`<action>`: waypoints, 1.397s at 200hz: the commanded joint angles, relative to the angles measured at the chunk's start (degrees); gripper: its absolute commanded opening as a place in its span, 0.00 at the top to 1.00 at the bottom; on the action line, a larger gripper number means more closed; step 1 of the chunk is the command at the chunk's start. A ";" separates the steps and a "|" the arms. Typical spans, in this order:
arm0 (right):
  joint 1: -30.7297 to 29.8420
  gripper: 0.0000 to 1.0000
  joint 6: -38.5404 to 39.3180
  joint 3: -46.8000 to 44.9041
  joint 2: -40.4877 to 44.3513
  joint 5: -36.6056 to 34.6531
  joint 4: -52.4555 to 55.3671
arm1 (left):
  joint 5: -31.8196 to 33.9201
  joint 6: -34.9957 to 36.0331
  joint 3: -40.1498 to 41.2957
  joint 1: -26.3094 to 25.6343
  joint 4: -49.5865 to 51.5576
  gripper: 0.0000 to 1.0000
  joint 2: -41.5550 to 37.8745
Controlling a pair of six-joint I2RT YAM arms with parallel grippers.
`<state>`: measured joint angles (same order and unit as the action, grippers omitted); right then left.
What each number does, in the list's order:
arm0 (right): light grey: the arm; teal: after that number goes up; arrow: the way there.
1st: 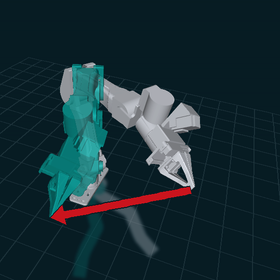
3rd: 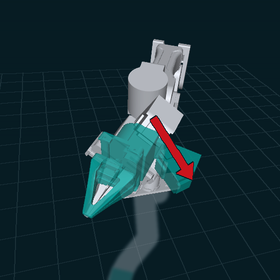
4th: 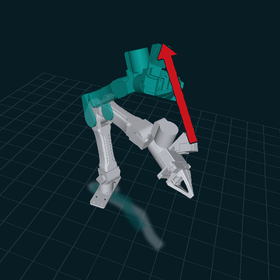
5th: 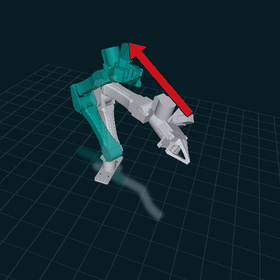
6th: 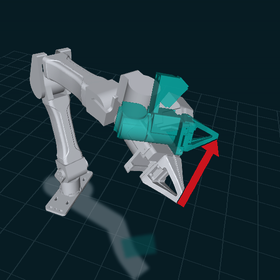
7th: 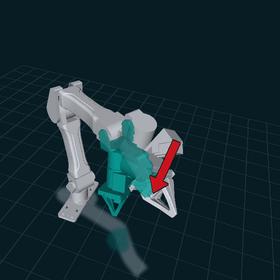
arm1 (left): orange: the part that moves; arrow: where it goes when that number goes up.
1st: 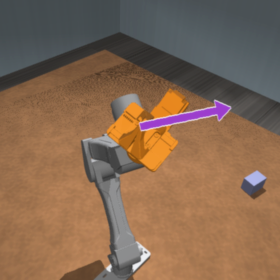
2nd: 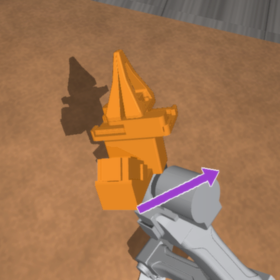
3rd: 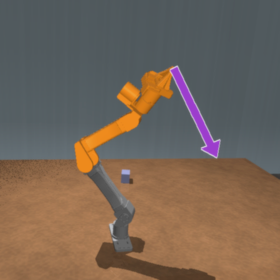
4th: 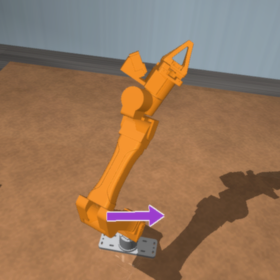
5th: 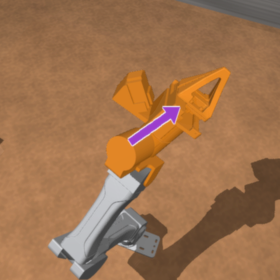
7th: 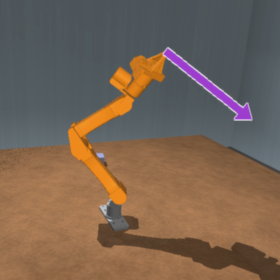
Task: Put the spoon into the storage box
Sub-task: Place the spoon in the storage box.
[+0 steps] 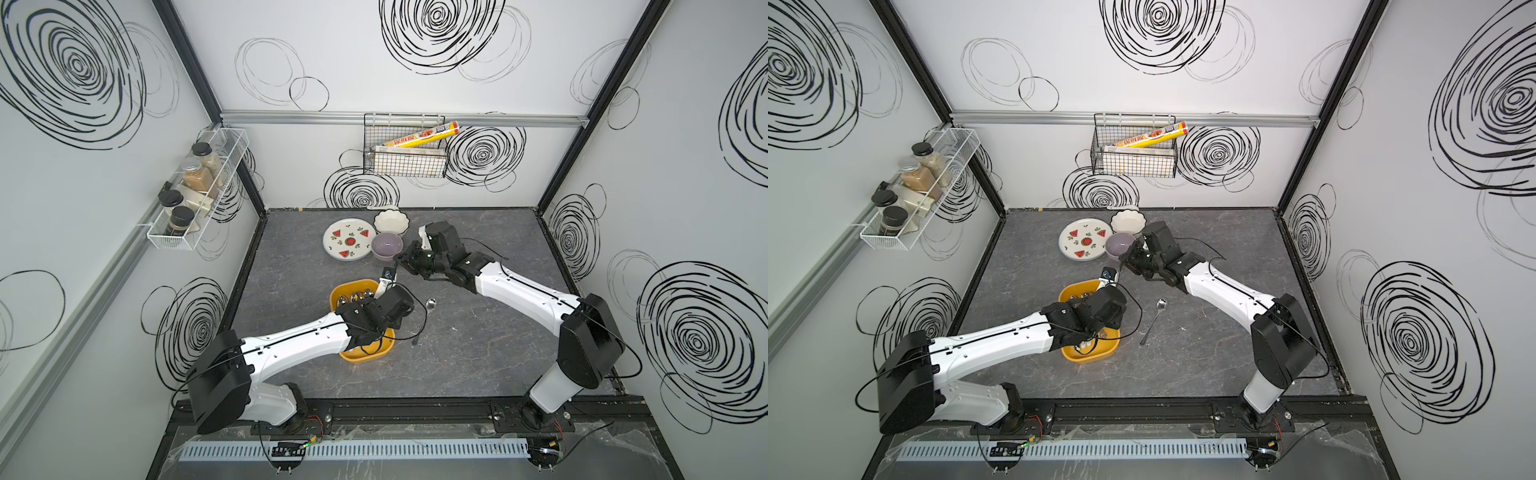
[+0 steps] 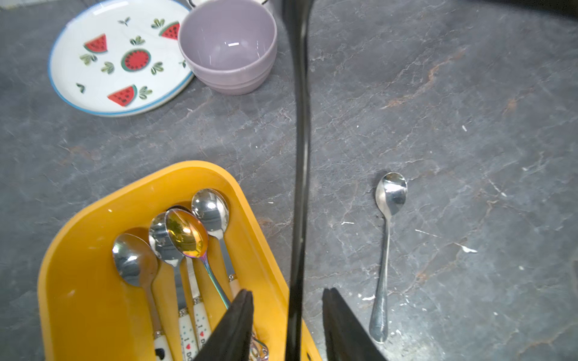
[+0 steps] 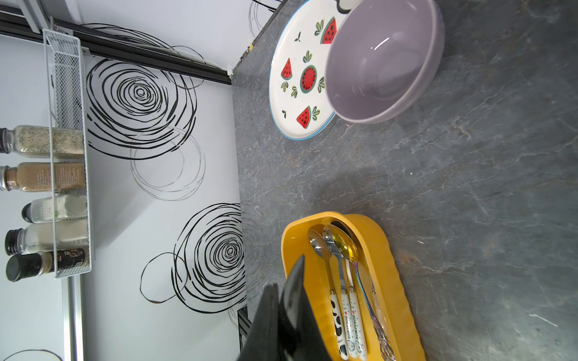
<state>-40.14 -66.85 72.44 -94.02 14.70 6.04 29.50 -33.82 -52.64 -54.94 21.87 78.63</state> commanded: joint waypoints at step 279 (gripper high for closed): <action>12.72 0.47 27.87 -22.58 19.65 -13.70 -2.81 | -33.11 -7.89 18.03 24.39 -11.09 1.00 -17.68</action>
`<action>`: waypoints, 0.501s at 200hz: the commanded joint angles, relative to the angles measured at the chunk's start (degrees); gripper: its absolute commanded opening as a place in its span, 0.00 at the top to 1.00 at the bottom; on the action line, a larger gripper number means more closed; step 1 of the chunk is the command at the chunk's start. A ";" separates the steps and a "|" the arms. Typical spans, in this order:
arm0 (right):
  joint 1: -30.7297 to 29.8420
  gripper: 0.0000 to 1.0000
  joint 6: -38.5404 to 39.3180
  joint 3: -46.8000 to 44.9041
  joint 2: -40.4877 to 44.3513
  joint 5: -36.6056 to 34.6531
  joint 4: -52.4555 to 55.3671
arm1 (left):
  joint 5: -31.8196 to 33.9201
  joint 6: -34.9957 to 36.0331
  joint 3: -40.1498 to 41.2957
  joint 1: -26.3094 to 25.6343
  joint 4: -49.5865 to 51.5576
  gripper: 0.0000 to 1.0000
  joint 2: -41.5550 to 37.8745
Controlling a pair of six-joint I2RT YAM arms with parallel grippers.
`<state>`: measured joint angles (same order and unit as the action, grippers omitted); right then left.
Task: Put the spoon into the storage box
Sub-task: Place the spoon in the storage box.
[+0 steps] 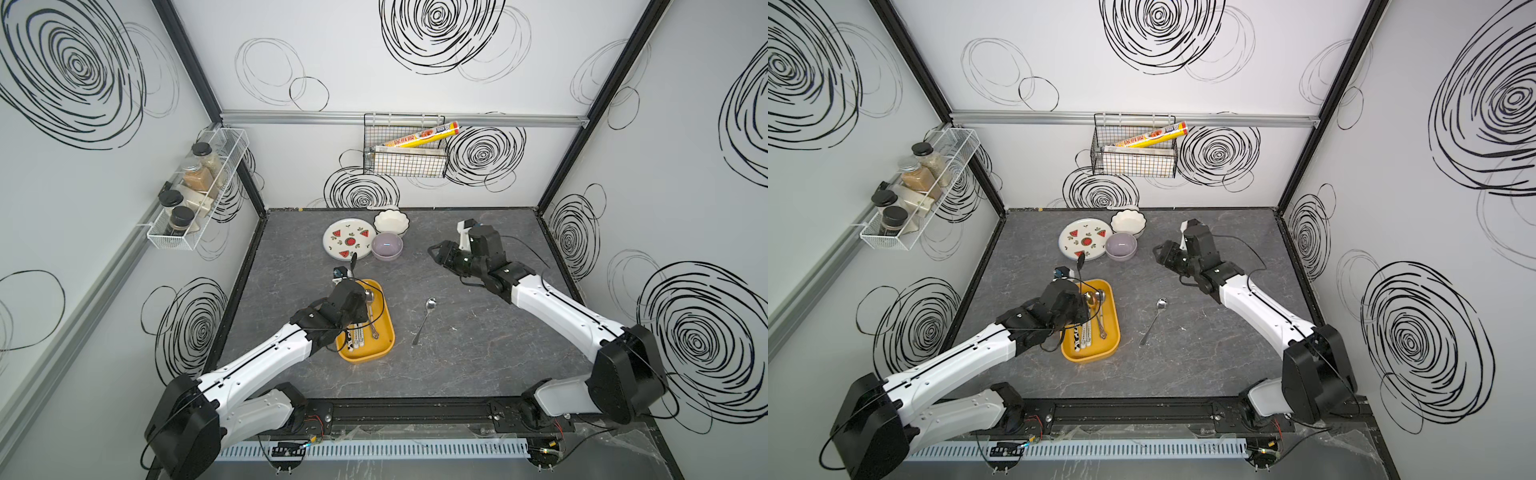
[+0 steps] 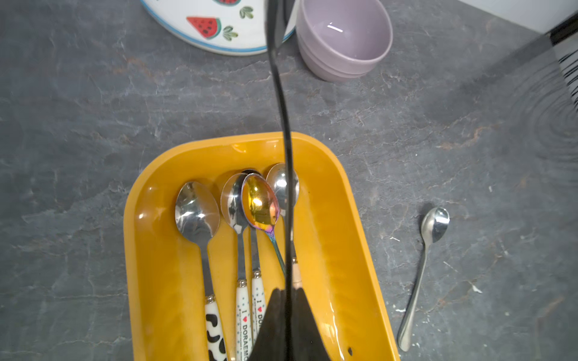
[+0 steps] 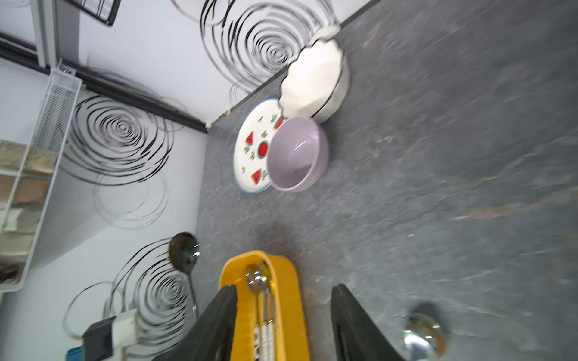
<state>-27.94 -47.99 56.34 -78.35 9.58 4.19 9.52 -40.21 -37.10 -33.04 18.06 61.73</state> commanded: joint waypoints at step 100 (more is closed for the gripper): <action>1.11 0.45 16.96 -21.97 10.42 -17.67 -6.21 | -24.96 -6.52 11.87 5.66 -18.43 1.00 3.96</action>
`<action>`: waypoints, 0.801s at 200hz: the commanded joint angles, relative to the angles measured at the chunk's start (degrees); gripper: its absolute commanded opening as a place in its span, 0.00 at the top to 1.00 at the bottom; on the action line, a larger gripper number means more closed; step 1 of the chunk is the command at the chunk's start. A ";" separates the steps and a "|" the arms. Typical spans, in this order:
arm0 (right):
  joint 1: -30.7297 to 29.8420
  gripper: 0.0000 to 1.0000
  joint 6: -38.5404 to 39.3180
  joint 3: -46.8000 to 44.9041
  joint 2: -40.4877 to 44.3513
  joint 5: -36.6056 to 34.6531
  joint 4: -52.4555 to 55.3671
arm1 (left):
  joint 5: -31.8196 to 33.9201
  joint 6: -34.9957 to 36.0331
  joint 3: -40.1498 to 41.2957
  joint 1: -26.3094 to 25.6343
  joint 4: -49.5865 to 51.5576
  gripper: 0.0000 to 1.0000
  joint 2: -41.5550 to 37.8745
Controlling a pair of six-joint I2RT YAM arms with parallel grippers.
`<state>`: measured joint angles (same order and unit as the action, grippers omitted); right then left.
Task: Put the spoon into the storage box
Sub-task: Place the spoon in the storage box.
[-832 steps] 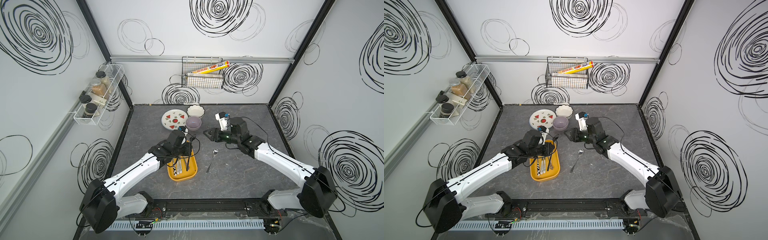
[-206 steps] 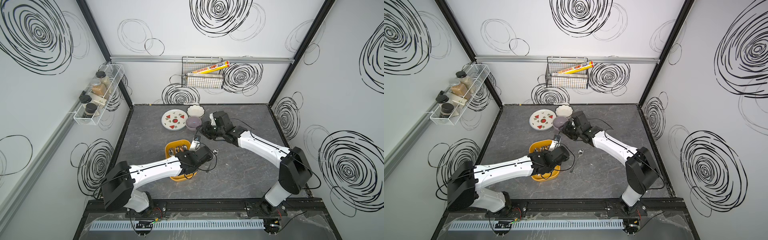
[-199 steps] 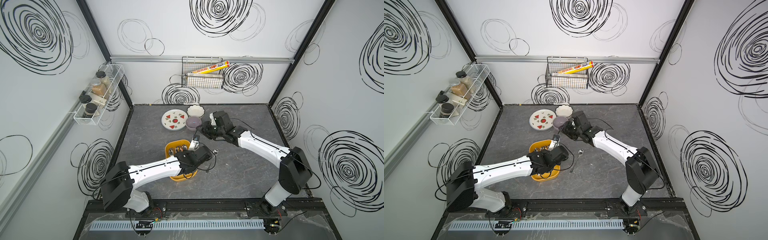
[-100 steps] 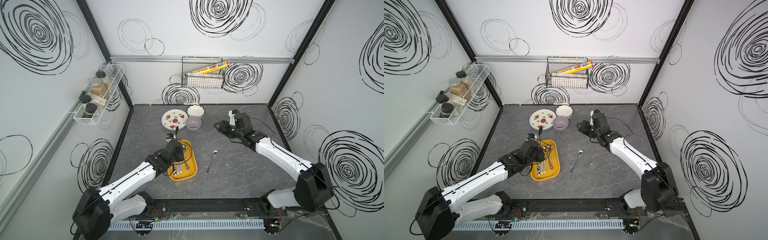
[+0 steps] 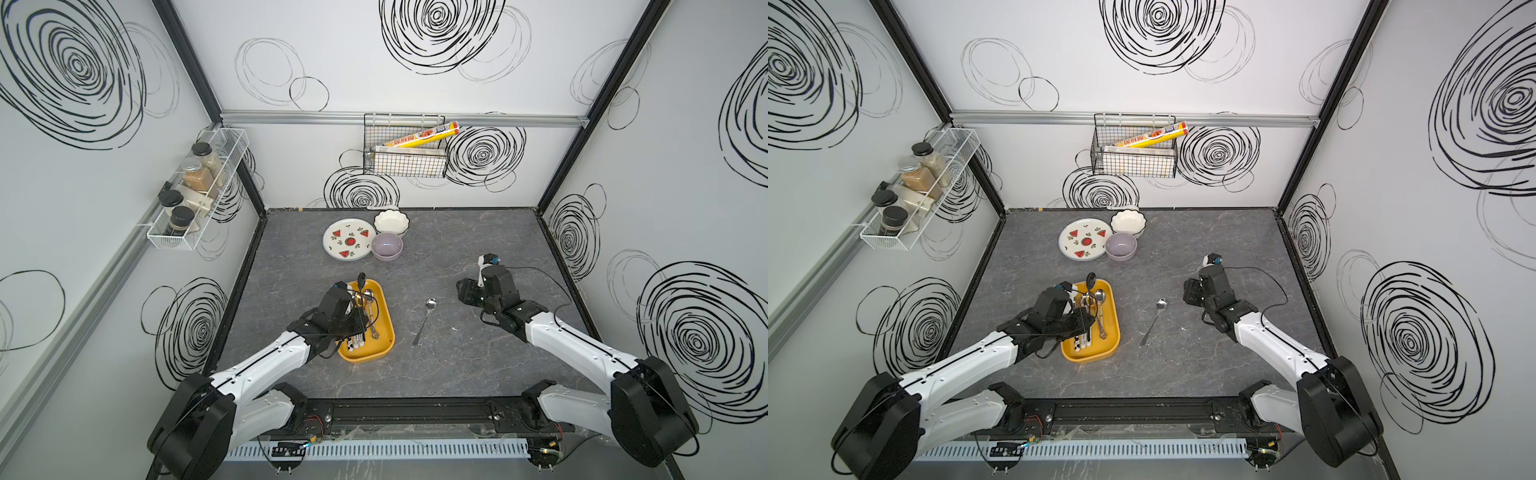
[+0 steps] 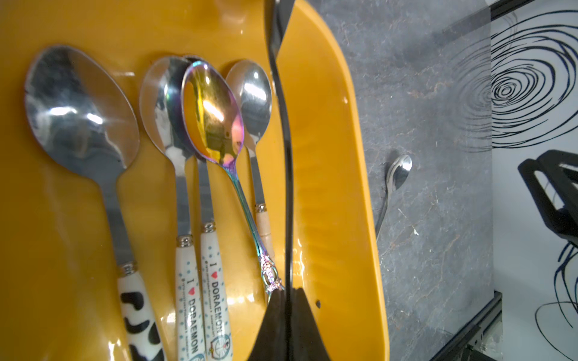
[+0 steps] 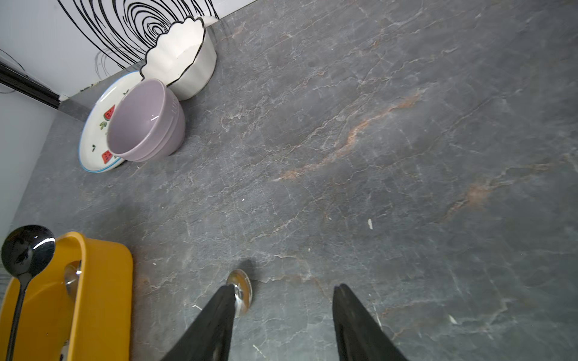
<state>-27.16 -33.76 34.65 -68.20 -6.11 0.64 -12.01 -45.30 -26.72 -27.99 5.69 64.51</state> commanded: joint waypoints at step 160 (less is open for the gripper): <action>0.77 0.45 2.76 -0.99 -0.52 -0.83 -3.17 | -3.49 -4.04 5.36 0.96 -8.43 0.91 2.63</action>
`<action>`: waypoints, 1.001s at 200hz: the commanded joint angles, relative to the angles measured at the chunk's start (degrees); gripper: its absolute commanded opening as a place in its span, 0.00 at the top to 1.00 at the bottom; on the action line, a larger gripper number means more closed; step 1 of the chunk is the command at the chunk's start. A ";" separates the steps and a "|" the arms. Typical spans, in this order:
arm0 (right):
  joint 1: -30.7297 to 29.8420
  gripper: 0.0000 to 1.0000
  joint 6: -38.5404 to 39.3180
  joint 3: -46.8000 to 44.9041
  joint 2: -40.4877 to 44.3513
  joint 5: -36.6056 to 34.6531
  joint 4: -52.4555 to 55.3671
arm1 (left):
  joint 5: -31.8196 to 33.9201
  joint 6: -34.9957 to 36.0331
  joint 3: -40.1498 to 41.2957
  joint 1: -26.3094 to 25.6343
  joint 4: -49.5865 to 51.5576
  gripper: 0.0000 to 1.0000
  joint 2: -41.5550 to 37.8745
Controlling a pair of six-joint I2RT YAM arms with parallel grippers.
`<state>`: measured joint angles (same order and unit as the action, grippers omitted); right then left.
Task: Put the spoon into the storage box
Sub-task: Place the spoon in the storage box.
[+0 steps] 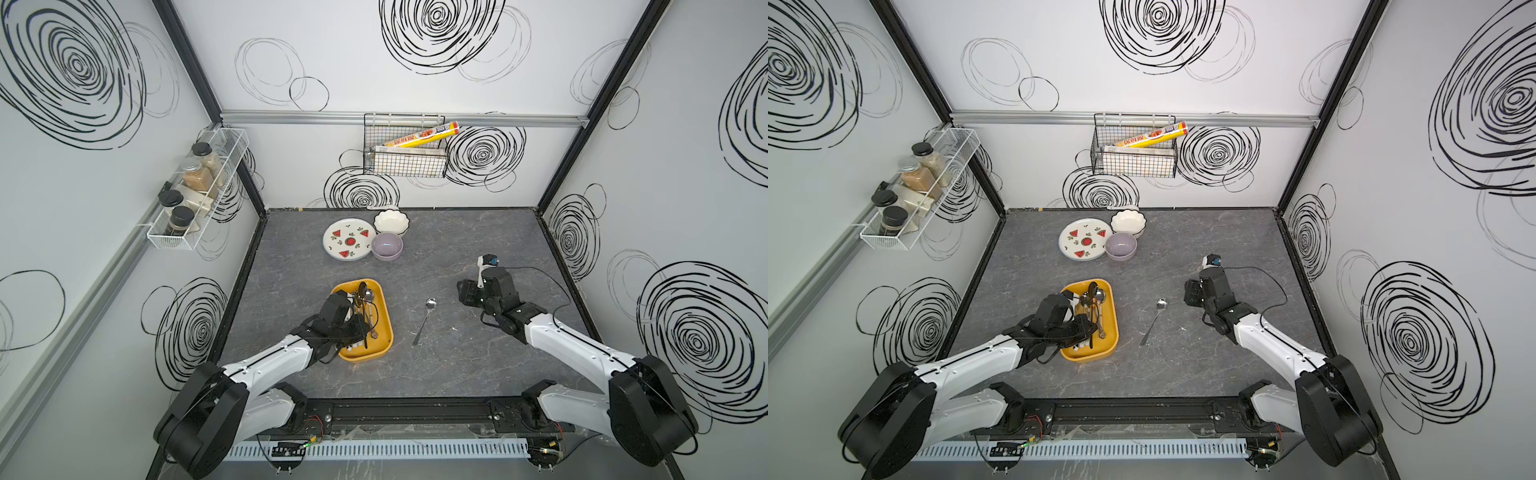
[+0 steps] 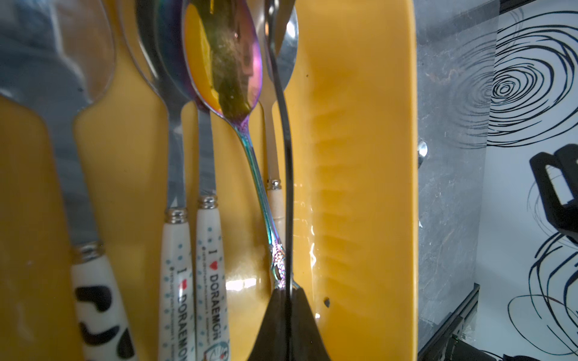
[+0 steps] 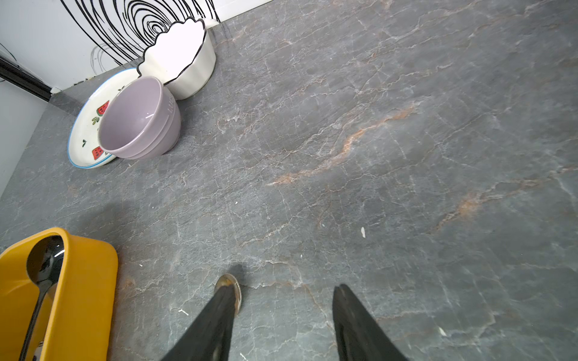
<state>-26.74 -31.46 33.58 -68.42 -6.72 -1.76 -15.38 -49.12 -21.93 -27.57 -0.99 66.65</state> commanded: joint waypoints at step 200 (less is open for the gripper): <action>-6.24 0.46 -0.59 9.11 -10.02 6.43 9.94 | 14.85 8.98 -16.82 0.59 24.07 0.43 -14.39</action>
<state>-28.05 -30.61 38.46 -75.37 -0.21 2.28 -7.77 -43.88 -34.04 -27.46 15.14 56.03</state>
